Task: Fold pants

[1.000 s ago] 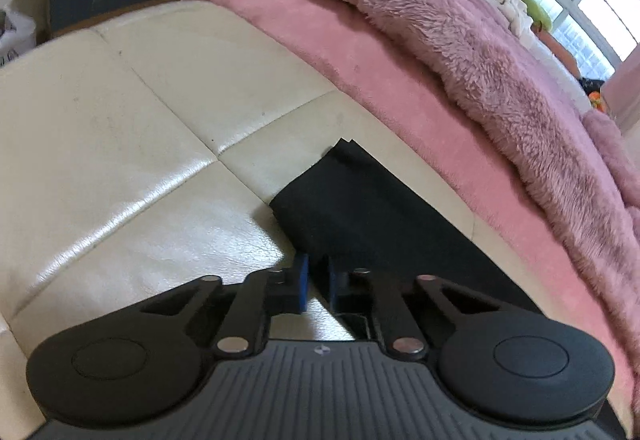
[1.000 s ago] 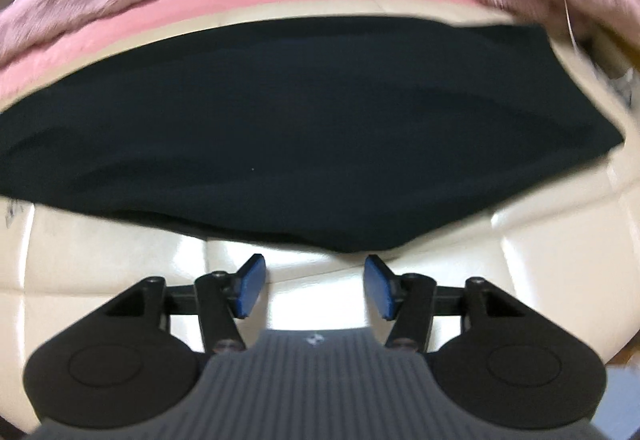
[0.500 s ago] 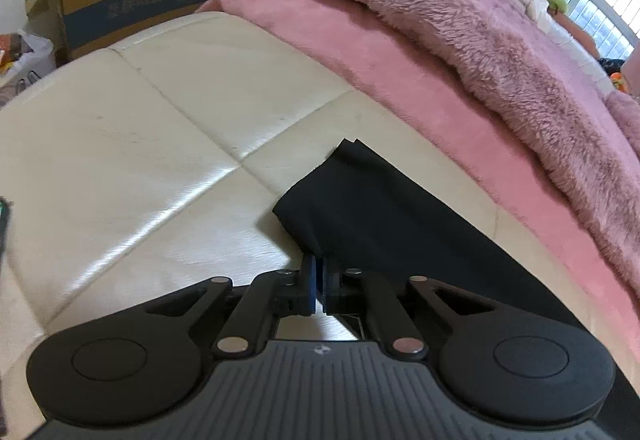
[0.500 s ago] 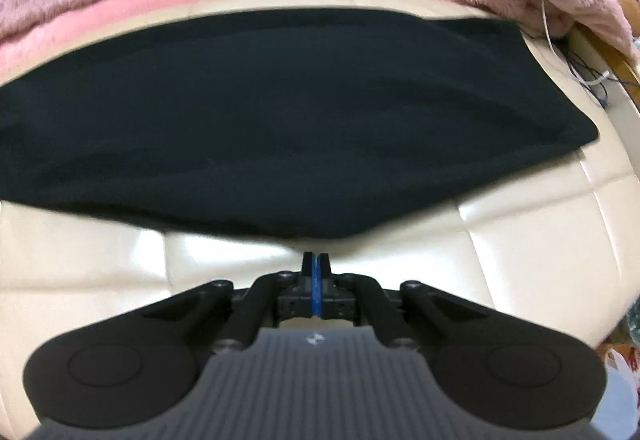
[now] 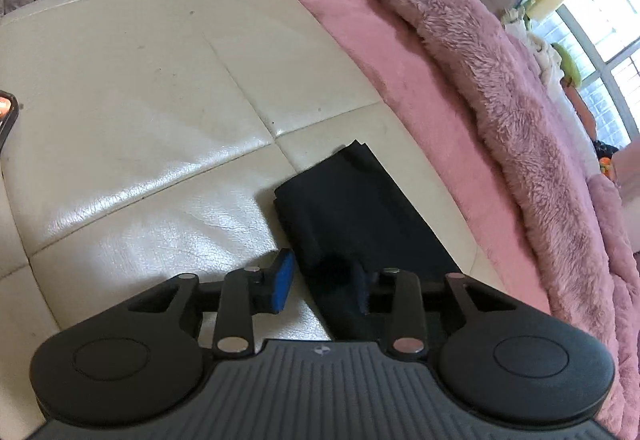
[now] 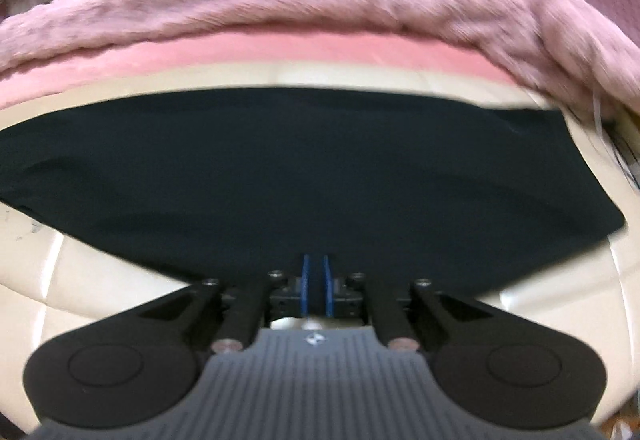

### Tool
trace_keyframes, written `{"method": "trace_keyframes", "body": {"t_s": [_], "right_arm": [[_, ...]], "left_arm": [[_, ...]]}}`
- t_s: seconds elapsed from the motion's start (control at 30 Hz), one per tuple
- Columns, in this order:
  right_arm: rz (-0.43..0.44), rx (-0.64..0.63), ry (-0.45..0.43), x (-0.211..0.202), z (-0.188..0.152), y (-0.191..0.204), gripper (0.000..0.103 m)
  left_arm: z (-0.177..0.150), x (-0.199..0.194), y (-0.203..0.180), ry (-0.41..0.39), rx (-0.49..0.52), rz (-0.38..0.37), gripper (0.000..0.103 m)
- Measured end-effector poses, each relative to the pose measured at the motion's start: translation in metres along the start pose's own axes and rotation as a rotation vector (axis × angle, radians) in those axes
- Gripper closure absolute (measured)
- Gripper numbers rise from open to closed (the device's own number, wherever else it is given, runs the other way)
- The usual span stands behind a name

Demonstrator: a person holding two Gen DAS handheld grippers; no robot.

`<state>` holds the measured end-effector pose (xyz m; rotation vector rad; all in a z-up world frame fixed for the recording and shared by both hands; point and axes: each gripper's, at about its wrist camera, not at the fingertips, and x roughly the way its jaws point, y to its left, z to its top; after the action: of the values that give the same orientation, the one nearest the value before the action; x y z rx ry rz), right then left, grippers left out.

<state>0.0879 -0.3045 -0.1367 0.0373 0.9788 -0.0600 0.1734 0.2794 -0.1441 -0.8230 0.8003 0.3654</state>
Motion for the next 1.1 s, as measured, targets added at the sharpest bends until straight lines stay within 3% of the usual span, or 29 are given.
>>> {"method": "trace_keyframes", "body": {"t_s": [0.03,0.1,0.17,0.23,0.3,0.47,0.6,0.83,1.1], "right_arm": [[0.008,-0.018,-0.012,0.004,0.005,0.006,0.085],[0.014,-0.057,-0.043,0.009,0.013,0.022,0.081],[0.026,-0.091,-0.064,0.02,0.022,0.034,0.081],[0.038,-0.11,-0.072,0.029,0.029,0.046,0.081],[0.039,-0.128,-0.072,0.041,0.035,0.053,0.081],[0.057,-0.116,-0.001,0.064,0.035,0.057,0.081],[0.069,-0.129,-0.004,0.065,0.032,0.056,0.081],[0.09,-0.078,-0.039,0.05,0.036,0.046,0.08],[0.158,-0.005,-0.075,0.027,0.031,0.024,0.079]], "left_arm": [[-0.001,0.001,-0.002,-0.009,0.006,0.002,0.064],[-0.004,0.002,-0.007,-0.026,0.027,-0.004,0.064],[-0.006,0.004,-0.013,-0.044,0.055,0.013,0.072],[-0.007,0.006,-0.013,-0.055,0.064,0.024,0.089],[-0.007,0.006,-0.009,-0.061,0.051,0.01,0.095],[-0.007,-0.002,-0.017,-0.092,0.086,-0.008,0.098],[-0.009,-0.025,-0.042,-0.154,0.166,-0.058,0.098],[-0.044,-0.085,-0.121,-0.267,0.454,-0.172,0.098],[-0.14,-0.107,-0.22,-0.296,0.827,-0.223,0.098]]}}
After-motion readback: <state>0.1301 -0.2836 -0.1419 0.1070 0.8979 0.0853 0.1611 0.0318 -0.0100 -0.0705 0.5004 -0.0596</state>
